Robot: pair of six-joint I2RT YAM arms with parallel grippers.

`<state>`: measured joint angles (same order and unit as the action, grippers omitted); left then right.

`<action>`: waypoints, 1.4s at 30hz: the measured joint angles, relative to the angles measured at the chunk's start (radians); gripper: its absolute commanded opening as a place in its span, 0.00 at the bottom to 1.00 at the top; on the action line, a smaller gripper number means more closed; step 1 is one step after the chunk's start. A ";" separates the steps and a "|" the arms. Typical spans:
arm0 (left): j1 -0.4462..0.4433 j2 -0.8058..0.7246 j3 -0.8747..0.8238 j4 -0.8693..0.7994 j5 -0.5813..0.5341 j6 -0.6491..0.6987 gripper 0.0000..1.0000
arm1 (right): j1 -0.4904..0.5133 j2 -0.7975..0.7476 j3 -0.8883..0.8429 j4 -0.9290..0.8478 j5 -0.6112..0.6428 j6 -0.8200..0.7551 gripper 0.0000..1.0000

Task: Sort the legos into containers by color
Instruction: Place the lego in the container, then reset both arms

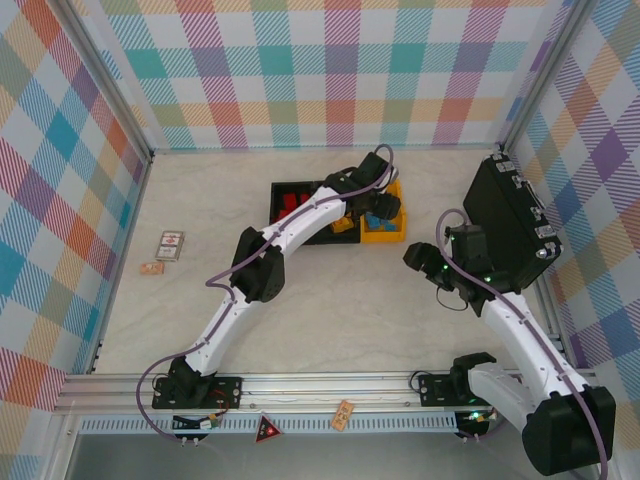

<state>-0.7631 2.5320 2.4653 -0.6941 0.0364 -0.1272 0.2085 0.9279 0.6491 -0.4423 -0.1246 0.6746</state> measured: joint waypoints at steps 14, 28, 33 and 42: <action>-0.010 0.037 0.013 0.060 -0.038 0.072 0.77 | -0.006 -0.038 -0.022 0.000 0.001 0.010 0.70; -0.014 -0.191 -0.246 0.114 -0.066 0.061 0.76 | -0.006 -0.041 -0.045 0.000 -0.018 0.022 0.70; -0.013 -0.345 -0.424 0.162 -0.090 0.039 0.75 | -0.006 -0.030 -0.045 0.010 -0.037 0.021 0.71; 0.003 -0.602 -0.822 0.250 -0.131 -0.043 0.77 | -0.006 0.040 -0.027 0.088 -0.111 -0.010 0.75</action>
<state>-0.7601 1.9297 1.6428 -0.4438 -0.0948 -0.1703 0.2020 0.9676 0.6216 -0.3542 -0.2359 0.6651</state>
